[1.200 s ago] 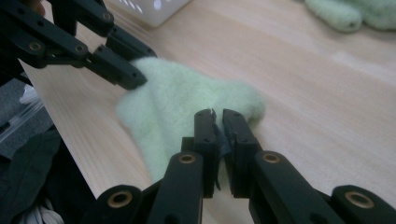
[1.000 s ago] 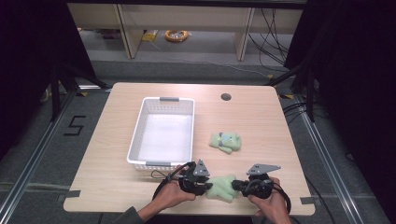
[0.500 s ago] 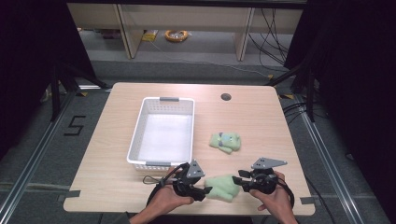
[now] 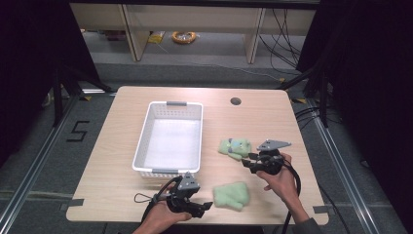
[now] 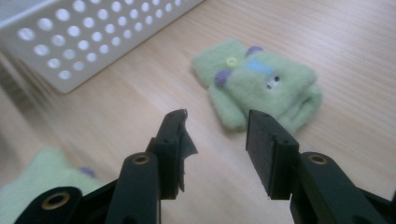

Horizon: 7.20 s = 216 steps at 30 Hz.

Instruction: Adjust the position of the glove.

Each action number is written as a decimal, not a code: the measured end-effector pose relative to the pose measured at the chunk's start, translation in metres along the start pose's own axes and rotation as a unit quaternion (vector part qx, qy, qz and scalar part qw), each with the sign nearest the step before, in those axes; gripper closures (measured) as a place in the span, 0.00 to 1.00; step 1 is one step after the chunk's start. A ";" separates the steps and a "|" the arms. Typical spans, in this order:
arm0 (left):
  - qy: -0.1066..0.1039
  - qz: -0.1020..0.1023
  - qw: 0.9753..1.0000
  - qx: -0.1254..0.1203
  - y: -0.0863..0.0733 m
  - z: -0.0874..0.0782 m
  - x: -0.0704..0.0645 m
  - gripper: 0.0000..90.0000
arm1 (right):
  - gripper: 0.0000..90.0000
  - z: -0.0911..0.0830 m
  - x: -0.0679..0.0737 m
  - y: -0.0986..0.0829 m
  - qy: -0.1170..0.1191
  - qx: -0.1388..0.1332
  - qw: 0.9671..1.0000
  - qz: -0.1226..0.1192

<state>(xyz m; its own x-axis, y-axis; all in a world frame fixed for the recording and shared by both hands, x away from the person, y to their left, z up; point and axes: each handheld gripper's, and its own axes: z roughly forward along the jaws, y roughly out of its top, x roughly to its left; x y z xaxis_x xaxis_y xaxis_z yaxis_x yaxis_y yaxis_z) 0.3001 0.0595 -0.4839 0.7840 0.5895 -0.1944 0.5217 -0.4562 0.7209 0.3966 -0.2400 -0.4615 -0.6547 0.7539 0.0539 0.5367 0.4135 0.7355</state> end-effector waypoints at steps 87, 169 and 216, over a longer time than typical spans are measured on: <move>0.025 -0.038 0.999 -0.019 -0.026 -0.015 0.019 0.28 | 0.97 -0.034 0.047 -0.004 0.079 -0.063 0.990 -0.098; -0.037 -0.084 0.995 -0.023 0.011 0.028 -0.004 0.29 | 0.58 -0.033 0.046 -0.058 0.057 0.010 0.997 0.059; -0.074 -0.084 0.994 -0.001 0.017 0.061 0.001 0.73 | 0.82 -0.008 0.032 -0.075 0.142 0.046 0.980 0.132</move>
<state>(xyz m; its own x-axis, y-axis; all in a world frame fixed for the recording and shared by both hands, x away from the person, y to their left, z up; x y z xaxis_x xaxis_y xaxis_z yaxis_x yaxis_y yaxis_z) 0.3298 0.0118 -0.5126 0.7266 0.5523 -0.4087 0.6494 -0.3579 0.6710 0.3309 -0.2508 -0.5101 -0.6012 0.6733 0.4303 0.7450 0.2776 0.6065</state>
